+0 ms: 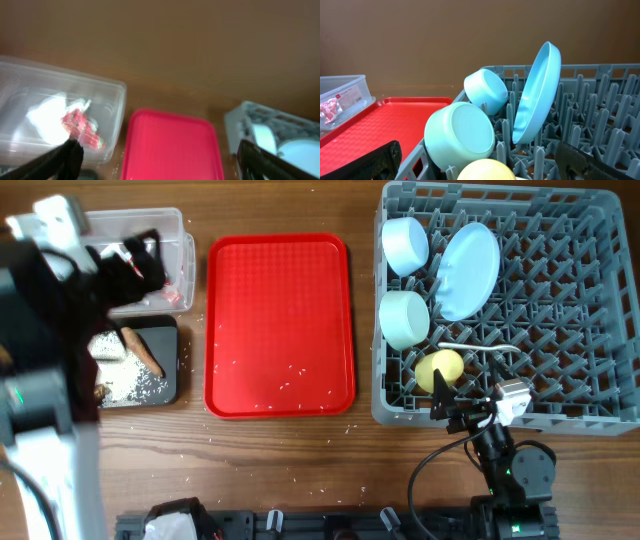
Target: Sort waste into correct bins and load items into the dishwasher rack
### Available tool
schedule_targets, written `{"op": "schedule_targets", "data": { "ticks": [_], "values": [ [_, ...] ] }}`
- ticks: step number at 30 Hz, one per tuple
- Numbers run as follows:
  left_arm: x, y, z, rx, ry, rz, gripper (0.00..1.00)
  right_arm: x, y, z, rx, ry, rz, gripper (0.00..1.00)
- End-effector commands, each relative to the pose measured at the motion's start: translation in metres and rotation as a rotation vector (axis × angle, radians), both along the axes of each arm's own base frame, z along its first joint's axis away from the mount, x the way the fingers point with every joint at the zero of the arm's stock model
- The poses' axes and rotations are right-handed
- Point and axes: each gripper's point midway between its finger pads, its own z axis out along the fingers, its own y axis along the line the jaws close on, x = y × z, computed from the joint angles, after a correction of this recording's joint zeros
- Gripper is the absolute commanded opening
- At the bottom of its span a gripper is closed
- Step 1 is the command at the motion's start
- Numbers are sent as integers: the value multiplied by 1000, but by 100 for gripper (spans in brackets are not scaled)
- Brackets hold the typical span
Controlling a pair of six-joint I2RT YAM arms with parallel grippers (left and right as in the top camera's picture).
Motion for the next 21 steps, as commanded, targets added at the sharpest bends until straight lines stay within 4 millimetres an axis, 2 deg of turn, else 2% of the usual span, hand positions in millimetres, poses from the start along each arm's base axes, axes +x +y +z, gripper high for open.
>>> {"op": "schedule_targets", "data": {
  "ticks": [1,4,6,10,13,21],
  "values": [
    [-28,-16,-27,100,-111,-58,100,0,-3,2,11,-10,-16,100],
    [-56,-22,-70,109,-214,-66,100,0,-3,2,10,-10,-16,100],
    [-77,-26,-112,103,-268,-59,100,0,-3,2,10,-10,-16,100],
    [-98,-29,-162,120,-356,-55,100,0,-3,2,10,-10,-16,100],
    [-105,-27,-186,129,-374,-32,100,0,-3,2,10,-10,-16,100],
    [-108,-25,-207,139,-355,7,100,0,-3,2,11,-10,-16,100]
  ]
}}
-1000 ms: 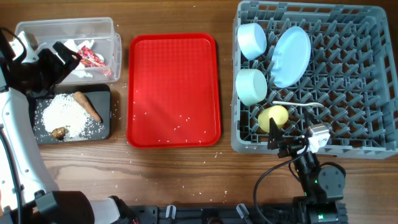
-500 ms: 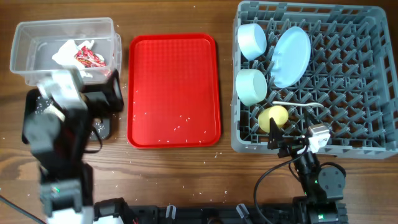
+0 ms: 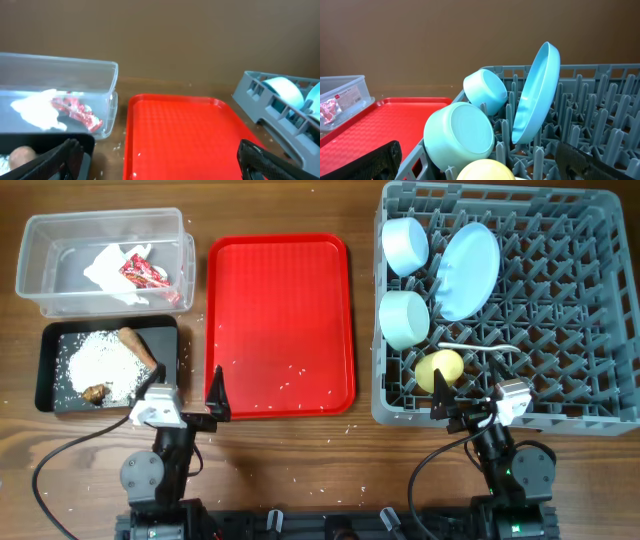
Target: Sort waste into correct bins and load items into the dishwasher rack
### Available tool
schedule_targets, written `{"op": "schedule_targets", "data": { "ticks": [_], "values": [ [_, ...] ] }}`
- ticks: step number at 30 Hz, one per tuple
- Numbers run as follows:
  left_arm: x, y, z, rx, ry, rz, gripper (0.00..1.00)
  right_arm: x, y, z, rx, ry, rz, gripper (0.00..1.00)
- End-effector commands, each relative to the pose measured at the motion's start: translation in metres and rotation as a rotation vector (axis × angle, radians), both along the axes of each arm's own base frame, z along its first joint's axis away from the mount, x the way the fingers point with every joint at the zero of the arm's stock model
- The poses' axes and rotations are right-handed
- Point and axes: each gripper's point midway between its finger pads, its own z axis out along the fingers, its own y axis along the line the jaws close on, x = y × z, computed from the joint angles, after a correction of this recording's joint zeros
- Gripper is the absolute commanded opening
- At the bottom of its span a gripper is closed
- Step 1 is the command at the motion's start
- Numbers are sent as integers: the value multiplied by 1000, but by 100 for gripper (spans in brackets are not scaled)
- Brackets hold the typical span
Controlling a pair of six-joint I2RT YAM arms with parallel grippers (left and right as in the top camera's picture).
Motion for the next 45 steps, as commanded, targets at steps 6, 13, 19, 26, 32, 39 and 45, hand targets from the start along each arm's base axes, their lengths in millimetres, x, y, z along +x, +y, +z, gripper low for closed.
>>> {"op": "schedule_targets", "data": {
  "ticks": [6,13,19,26,32,39,45],
  "values": [
    [-3,6,-12,8,28,37,100,0,-2,2,11,-10,-13,100],
    [-3,5,-12,8,29,37,100,0,-2,2,11,-10,-13,100],
    [-3,5,-12,8,29,37,100,0,-2,2,11,-10,-13,100],
    [-3,5,-12,8,29,37,100,0,-2,2,10,-10,-13,100],
    [-3,5,-12,8,29,37,100,0,-2,2,10,-10,-13,100],
    [-3,5,-12,8,29,37,100,0,-2,2,11,-10,-13,100],
    [-3,5,-12,8,29,37,100,0,-2,2,10,-10,-13,100]
  ]
}}
